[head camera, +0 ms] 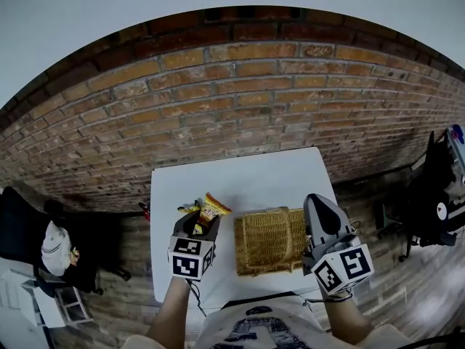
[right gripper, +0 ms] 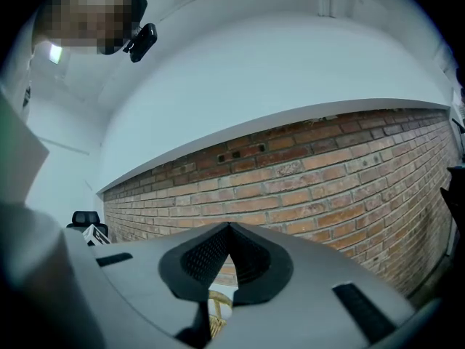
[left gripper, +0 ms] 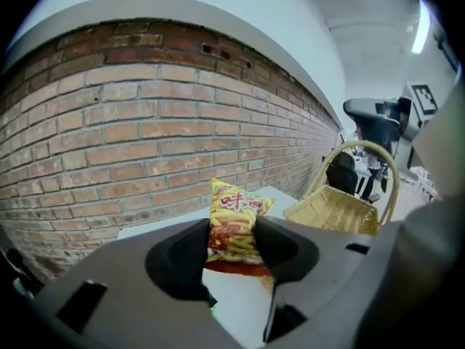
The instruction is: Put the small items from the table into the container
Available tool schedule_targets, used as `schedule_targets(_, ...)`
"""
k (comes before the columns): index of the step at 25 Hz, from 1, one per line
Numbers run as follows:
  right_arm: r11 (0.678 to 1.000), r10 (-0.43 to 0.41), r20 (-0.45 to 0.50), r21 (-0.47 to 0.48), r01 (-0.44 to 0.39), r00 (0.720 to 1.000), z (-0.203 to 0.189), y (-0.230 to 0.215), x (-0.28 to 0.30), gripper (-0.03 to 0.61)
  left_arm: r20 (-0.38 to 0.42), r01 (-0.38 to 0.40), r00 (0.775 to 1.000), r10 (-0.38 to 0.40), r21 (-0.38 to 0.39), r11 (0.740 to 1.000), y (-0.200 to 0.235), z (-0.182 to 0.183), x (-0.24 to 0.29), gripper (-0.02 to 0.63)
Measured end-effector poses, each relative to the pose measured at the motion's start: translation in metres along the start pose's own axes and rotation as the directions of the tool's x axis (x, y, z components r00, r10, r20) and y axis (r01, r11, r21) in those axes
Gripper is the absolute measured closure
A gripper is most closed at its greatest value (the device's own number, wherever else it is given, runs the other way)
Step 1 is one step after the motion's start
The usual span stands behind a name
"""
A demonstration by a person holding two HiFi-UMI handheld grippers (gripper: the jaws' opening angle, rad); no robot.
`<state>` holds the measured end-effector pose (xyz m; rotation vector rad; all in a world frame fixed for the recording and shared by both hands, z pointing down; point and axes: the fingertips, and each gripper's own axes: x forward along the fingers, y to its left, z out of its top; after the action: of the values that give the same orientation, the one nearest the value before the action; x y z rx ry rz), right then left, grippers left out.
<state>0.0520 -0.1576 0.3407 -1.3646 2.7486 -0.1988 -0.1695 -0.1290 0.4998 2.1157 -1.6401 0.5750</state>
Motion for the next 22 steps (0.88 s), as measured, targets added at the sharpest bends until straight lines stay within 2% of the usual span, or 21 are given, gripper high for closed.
schedule_targets(7, 0.999, 0.038, 0.004, 0.0, -0.038, 0.999, 0.008, 0.021, -0.008, 0.56, 0.096, 0.001, 0.995, -0.002, 0.019, 1.0, -0.023, 0.041, -0.051, 0.377)
schedule_targets(14, 0.999, 0.049, 0.023, -0.016, -0.049, 0.999, 0.018, 0.034, -0.012, 0.56, 0.201, -0.012, 0.98, 0.006, 0.029, 1.0, -0.037, 0.076, -0.093, 0.377)
schedule_targets(22, 0.999, 0.046, 0.025, -0.017, -0.046, 0.999, 0.016, 0.032, -0.015, 0.56, 0.243, 0.01, 0.97, -0.015, 0.025, 1.0, -0.057, 0.088, -0.105, 0.377)
